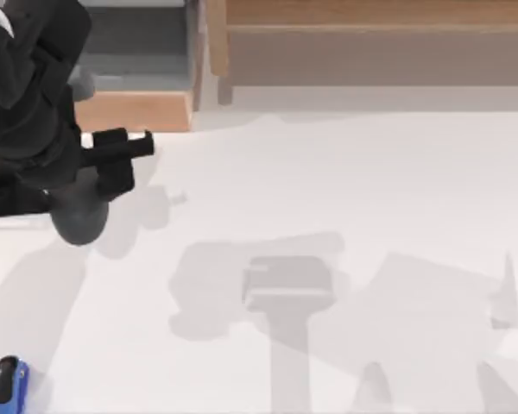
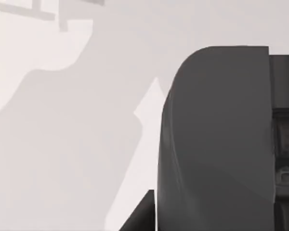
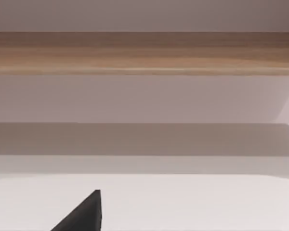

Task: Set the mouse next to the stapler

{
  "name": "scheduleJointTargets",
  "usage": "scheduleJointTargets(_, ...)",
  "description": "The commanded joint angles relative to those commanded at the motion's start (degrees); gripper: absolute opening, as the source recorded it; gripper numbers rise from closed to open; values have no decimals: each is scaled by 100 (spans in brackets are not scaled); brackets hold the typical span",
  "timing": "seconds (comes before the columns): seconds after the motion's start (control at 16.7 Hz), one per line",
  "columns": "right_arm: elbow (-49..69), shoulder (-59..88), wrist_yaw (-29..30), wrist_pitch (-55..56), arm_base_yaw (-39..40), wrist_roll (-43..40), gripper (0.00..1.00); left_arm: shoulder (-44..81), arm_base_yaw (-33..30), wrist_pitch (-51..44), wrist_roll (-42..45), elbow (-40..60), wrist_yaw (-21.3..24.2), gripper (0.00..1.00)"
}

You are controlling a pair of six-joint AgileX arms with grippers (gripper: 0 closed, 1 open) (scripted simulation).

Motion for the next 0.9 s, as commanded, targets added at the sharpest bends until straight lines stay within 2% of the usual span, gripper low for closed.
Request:
scheduleJointTargets(0.24,0,0,0,0,0,0,100,-727,-986,291,-571,-1508,-28,0)
scheduleJointTargets(0.48,0,0,0,0,0,0,100,-1207,-1722,495,-970,-2616,-44,0)
scheduleJointTargets(0.66,0,0,0,0,0,0,100,-1382,-2016,572,-1121,-3052,-48,0)
scheduleJointTargets(0.9,0,0,0,0,0,0,100,-1405,-2057,583,-1141,-3112,-48,0)
